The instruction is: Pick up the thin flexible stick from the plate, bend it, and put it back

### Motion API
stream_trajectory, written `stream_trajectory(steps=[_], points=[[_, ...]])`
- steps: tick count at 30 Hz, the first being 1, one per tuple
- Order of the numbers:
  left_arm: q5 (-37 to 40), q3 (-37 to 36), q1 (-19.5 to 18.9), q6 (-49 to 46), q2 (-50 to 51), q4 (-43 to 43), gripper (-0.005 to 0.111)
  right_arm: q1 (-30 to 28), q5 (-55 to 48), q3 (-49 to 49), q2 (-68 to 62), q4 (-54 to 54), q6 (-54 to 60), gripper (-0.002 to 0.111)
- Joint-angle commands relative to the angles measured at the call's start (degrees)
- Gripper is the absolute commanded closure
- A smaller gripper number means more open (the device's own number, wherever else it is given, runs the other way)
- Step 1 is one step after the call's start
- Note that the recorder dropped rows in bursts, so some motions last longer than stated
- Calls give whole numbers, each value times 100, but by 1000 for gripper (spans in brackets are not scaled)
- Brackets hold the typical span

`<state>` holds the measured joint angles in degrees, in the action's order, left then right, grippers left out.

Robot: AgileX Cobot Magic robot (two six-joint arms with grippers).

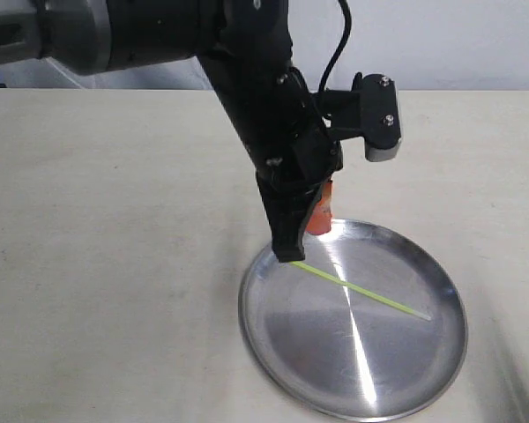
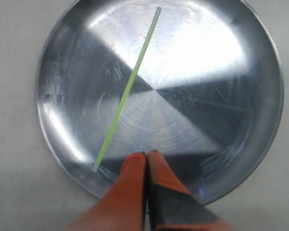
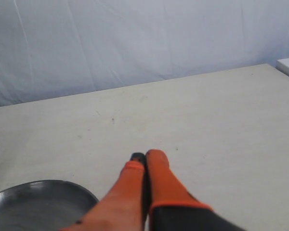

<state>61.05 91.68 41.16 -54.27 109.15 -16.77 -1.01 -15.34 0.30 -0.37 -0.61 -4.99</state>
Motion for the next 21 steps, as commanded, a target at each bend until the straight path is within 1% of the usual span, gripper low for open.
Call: stream_trajectory(steps=[1,2,3,5,7,10,13,14,15,18,19,21], points=[[-588,-853,6,-585,-26,-61,107,-22,74,-30,37,26,25,108],[-688,-973,6,-648,-26,28,107,-22,74,-30,37,26,25,108],[-963,-1145,6,-695,-26,221,107,-22,74,-30,37,26,25,108],[-1325,-1236,6,-927,-15,259,107,-22,93,-30,37,61,25,108],[-1431,-1236,6,-908,-15,331,107,-22,93,-30,37,61,25,108],[-1621,-1236,6,-582,-15,331,107,-22,93,-30,37,61,25,108],[-1762,-1236,6,-606,-15,357,106,-22,93,-30,37,61,25,108],[-1777,-1236,6,-606,-4,371,103,-22,93,-30,37,61,25,108],[-1777,-1236,6,-606,20,348,97,-22,93,-30,37,61,25,108],[-1795,-1236,6,-455,89,335,87,-22,93,-30,37,61,25,108],[-1839,-1236,6,-351,89,335,84,-22,93,-30,37,61,25,108],[-1963,-1236,6,-85,89,335,83,-22,93,-30,37,61,25,108]])
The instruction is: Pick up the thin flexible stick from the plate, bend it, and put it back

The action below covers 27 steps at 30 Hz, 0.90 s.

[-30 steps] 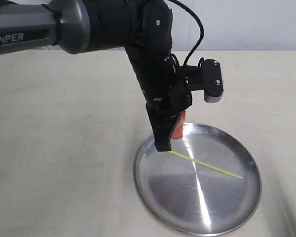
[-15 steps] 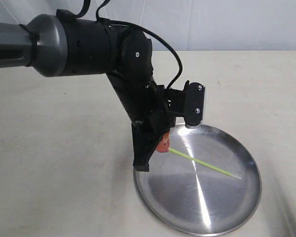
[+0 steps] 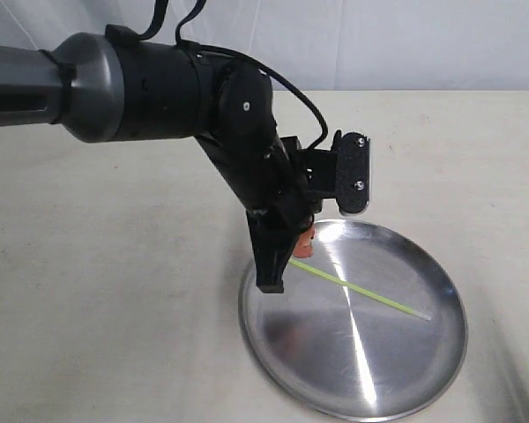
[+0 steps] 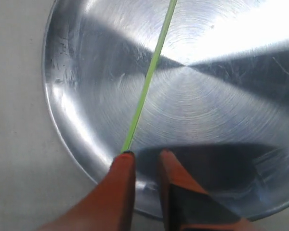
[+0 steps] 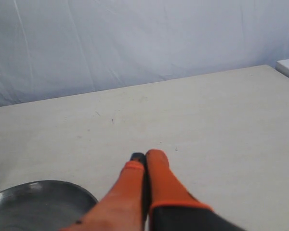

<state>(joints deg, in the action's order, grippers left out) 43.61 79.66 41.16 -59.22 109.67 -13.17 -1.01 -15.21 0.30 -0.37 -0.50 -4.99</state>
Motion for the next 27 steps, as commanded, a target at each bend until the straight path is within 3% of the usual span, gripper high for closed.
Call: stream_trajectory(steps=[1,9,15,19,27], points=[[-292,-35,6,467,38,-25,83,-22,80,-30,37,50,25,108],[-55,-35,6,179,51,11,81,-22,53,-30,37,50,25,108],[-120,-35,6,-310,210,161,59,-22,41,-30,37,-9,25,108],[-545,-35,6,-357,274,907,51,-22,41,-30,37,-9,25,108],[-318,-35,6,-623,296,913,54,-22,41,-30,37,-9,25,108]])
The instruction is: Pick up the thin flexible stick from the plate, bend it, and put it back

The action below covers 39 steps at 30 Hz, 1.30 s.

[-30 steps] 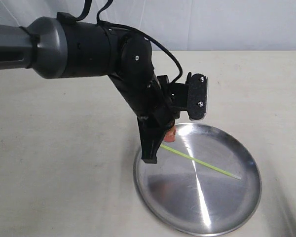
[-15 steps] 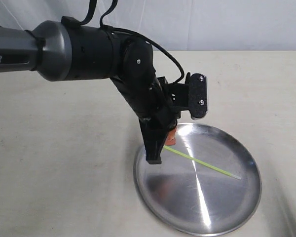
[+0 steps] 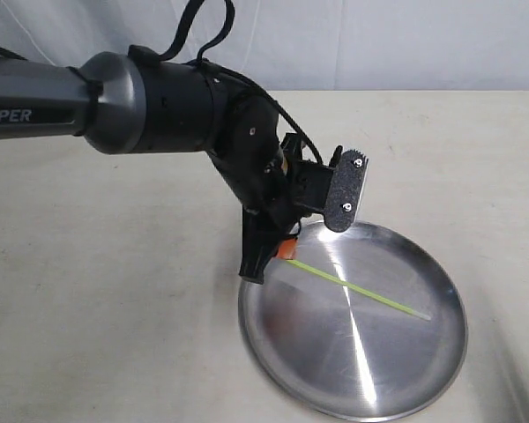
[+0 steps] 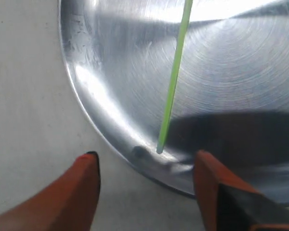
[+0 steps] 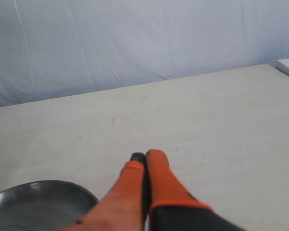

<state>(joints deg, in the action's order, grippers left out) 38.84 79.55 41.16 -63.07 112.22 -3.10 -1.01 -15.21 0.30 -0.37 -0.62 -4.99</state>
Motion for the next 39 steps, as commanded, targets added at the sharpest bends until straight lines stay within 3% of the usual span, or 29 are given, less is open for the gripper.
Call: stream_trajectory(steps=[1,3,8,14,16,23,27,30,39], points=[[235,-24,6,-390,52,-152,54,-22,41,-30,37,3,25,108],[367,-24,6,-747,77,-264,55,-22,41,-30,37,3,25,108],[462,-24,6,-593,32,-974,56,-22,41,-30,37,3,25,108],[614,-24,6,-649,42,-977,77,-22,68,-30,37,3,25,108],[640,-24,-5,-649,104,-977,74,-22,68,-30,37,3,25,108],[479,4,-5,-672,254,-862,46,-22,68,-30,37,3,25,108],[494,168,-16,-672,259,-676,47,-22,68,-30,37,3,25,108],[553,386,-159,-672,293,-1091,48,-22,68,-30,37,3,25,108],[1867,1360,-632,-550,937,-1719,48,-22,52,-30,37,3,25,108]])
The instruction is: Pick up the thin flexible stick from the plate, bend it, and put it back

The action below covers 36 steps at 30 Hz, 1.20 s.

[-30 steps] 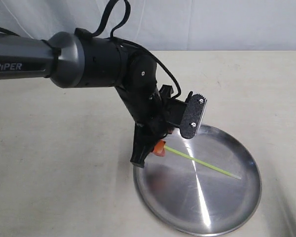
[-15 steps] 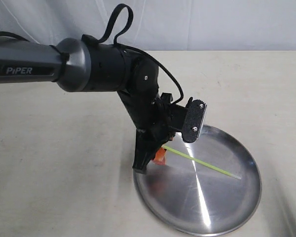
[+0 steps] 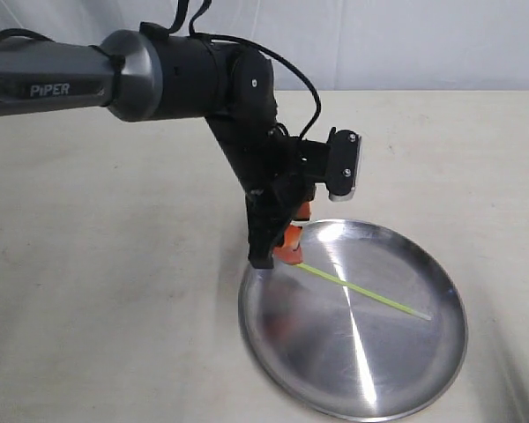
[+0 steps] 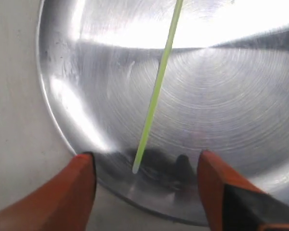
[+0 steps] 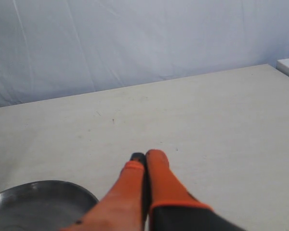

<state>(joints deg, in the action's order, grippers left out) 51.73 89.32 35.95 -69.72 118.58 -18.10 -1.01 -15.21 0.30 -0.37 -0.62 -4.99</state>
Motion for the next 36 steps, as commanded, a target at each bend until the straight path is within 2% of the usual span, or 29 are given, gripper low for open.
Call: stream_trajectory(steps=[1,6,10,36], points=[[657,467,-112,171,369,-205,48,-22,45,-30,37,3,25,108],[1074,907,-102,181,805,-140,48,-22,41,-30,37,-9,25,108],[1124,1068,-102,181,1021,50,48,-22,41,-30,37,-9,25,108],[655,1080,-91,-214,1442,13,49,-22,79,-30,37,3,25,108]])
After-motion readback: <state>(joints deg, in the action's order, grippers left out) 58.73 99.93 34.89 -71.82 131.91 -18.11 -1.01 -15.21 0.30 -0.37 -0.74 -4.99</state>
